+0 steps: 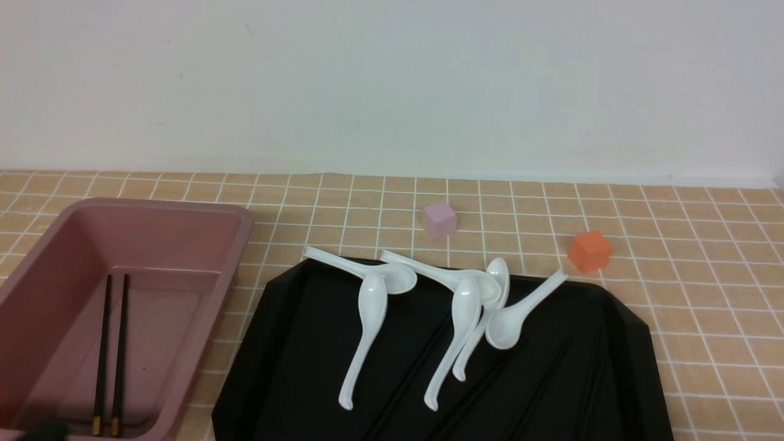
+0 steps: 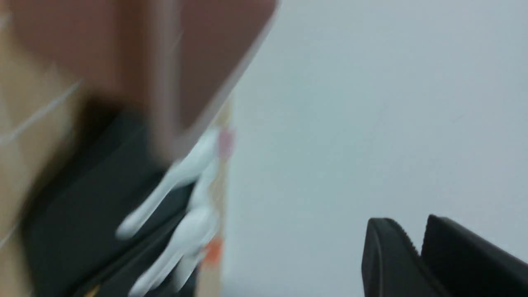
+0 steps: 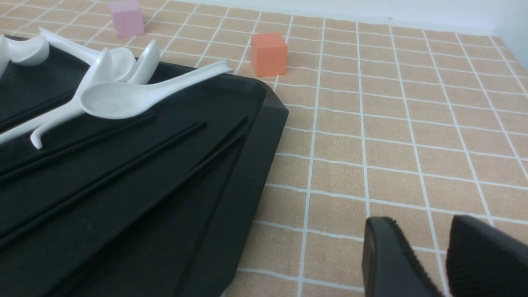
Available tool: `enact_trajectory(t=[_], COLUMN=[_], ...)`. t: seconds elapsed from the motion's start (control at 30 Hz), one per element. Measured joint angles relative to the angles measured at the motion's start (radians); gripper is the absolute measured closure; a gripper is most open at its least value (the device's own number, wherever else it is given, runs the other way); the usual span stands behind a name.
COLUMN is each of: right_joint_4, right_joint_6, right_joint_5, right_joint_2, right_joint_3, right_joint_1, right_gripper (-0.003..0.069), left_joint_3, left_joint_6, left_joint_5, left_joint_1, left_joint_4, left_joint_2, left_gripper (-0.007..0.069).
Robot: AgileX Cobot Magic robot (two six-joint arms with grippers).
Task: On brown tablecloth take chopsticks from black tray and put them in box.
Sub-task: 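Reach over to the black tray and grasp a pair of chopsticks with the left gripper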
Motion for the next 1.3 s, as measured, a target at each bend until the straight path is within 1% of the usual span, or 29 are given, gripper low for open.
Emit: enact_trajectory(t=[0.03,0.1,0.2,0.23,0.27,0.3,0.33,0.37,0.47,0.5,0.53,0.57,0.63,0.67,0.73,0.83,0.9,0.97,1.03,1.1,1.2,1.27,1.3], right_joint_4=[0.000,0.000,0.000,0.000,0.000,0.000,0.000,0.000,0.000,0.000,0.000,0.000,0.000,0.000,0.000,0.000,0.000,0.000,0.000,0.000,0.000,0.000,0.000], right_joint_6=[0.000,0.000,0.000,0.000,0.000,0.000,0.000,0.000,0.000,0.000,0.000,0.000,0.000,0.000,0.000,0.000,0.000,0.000,0.000,0.000,0.000,0.000,0.000], right_joint_5=[0.000,0.000,0.000,0.000,0.000,0.000,0.000,0.000,0.000,0.000,0.000,0.000,0.000,0.000,0.000,0.000,0.000,0.000,0.000,0.000,0.000,0.000,0.000], right_joint_2=[0.000,0.000,0.000,0.000,0.000,0.000,0.000,0.000,0.000,0.000,0.000,0.000,0.000,0.000,0.000,0.000,0.000,0.000,0.000,0.000,0.000,0.000,0.000], right_joint_3=[0.000,0.000,0.000,0.000,0.000,0.000,0.000,0.000,0.000,0.000,0.000,0.000,0.000,0.000,0.000,0.000,0.000,0.000,0.000,0.000,0.000,0.000,0.000], right_joint_1=[0.000,0.000,0.000,0.000,0.000,0.000,0.000,0.000,0.000,0.000,0.000,0.000,0.000,0.000,0.000,0.000,0.000,0.000,0.000,0.000,0.000,0.000,0.000], right_gripper=[0.0419,0.0419,0.0419,0.0419,0.0419,0.0419,0.0419,0.0419,0.0419,0.0419,0.0419,0.0419,0.0419,0.0419,0.0419,0.0419,0.0419,0.0419,0.0419,0.0419,0.0419,0.0419,0.0419], left_joint_3=[0.000,-0.025,-0.122,-0.183,-0.183,-0.250,-0.319,-0.376,-0.523,-0.572,-0.587,-0.634,-0.694,-0.719,-0.757,-0.791,-0.808,-0.818,-0.835,-0.857,-0.896,-0.939,-0.948], left_joint_6=[0.002,0.058,0.169,0.244,0.244,0.299,0.365,0.400,0.445,0.454,0.455,0.468,0.511,0.541,0.585,0.633,0.640,0.640,0.616,0.558,0.466,0.412,0.403], left_joint_5=[-0.015,-0.064,-0.038,0.003,0.003,0.067,0.156,0.247,0.540,0.678,0.697,0.813,0.935,0.965,0.994,0.997,0.985,0.970,0.934,0.898,0.859,0.853,0.852], left_joint_1=[0.000,0.000,0.000,0.000,0.000,0.000,0.000,0.000,0.000,0.000,0.000,0.000,0.000,0.000,0.000,-0.026,-0.086,-0.141,-0.251,-0.348,-0.462,-0.532,-0.549], left_joint_4=[0.000,0.018,0.070,0.109,0.109,0.140,0.190,0.229,0.352,0.407,0.426,0.486,0.560,0.579,0.582,0.524,0.488,0.482,0.500,0.541,0.621,0.693,0.707], left_joint_2=[0.000,0.000,0.000,0.004,0.004,0.022,0.071,0.122,0.311,0.403,0.434,0.543,0.702,0.766,0.852,0.976,1.044,1.094,1.161,1.221,1.308,1.379,1.393], left_gripper=[0.0480,0.0503,0.0572,0.0613,0.0613,0.0637,0.0637,0.0637,0.0637,0.0637,0.0637,0.0637,0.0637,0.0637,0.0637,0.0637,0.0637,0.0637,0.0637,0.0637,0.0633,0.0608,0.0596])
